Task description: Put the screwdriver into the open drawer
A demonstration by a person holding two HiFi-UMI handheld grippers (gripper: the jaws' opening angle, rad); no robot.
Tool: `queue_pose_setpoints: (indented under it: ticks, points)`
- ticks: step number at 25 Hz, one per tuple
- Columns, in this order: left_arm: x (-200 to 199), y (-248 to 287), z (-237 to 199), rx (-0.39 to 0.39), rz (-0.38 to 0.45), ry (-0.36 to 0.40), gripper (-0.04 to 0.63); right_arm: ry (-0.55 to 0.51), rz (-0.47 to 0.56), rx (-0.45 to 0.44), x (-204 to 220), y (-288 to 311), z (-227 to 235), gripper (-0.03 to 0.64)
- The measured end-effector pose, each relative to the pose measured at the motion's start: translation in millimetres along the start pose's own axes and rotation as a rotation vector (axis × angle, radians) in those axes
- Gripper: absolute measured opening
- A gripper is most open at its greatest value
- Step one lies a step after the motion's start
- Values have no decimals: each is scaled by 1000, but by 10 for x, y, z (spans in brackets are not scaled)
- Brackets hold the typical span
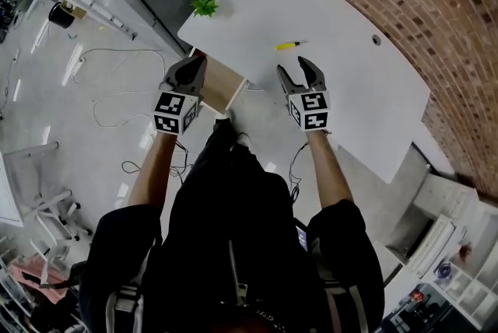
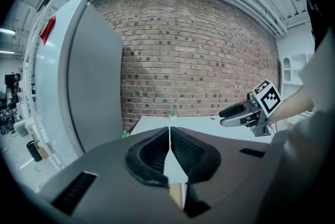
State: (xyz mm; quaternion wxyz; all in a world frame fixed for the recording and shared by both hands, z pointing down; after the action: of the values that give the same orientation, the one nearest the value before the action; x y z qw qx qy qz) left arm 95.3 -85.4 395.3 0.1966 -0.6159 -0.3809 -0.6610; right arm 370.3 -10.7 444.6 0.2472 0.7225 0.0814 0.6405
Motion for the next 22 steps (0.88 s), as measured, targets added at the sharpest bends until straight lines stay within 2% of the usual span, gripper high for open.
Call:
queue_pose_setpoints:
  ticks: [7, 13, 18, 22]
  points:
    - [81, 474, -130, 40, -48, -20, 28, -30, -121, -47, 289, 438, 297, 247]
    - [104, 756, -324, 48, -64, -17, 28, -84, -285, -79, 594, 866, 576, 247]
    - [220, 765, -560, 15, -103, -28, 28, -295, -480, -96, 815, 1251, 721, 239]
    - [330, 699, -763, -32, -131, -53, 28, -420, -587, -187, 916, 1546, 787, 239]
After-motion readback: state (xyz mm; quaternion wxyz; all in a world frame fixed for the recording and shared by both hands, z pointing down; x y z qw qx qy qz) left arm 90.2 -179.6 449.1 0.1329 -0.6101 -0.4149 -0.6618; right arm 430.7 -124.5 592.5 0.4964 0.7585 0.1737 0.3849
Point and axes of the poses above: the fingertips, and each gripper's own axes: y forward along the fingers, z to its right, x out of its underside, the point moved 7 cm from there along -y, backward along the fingers
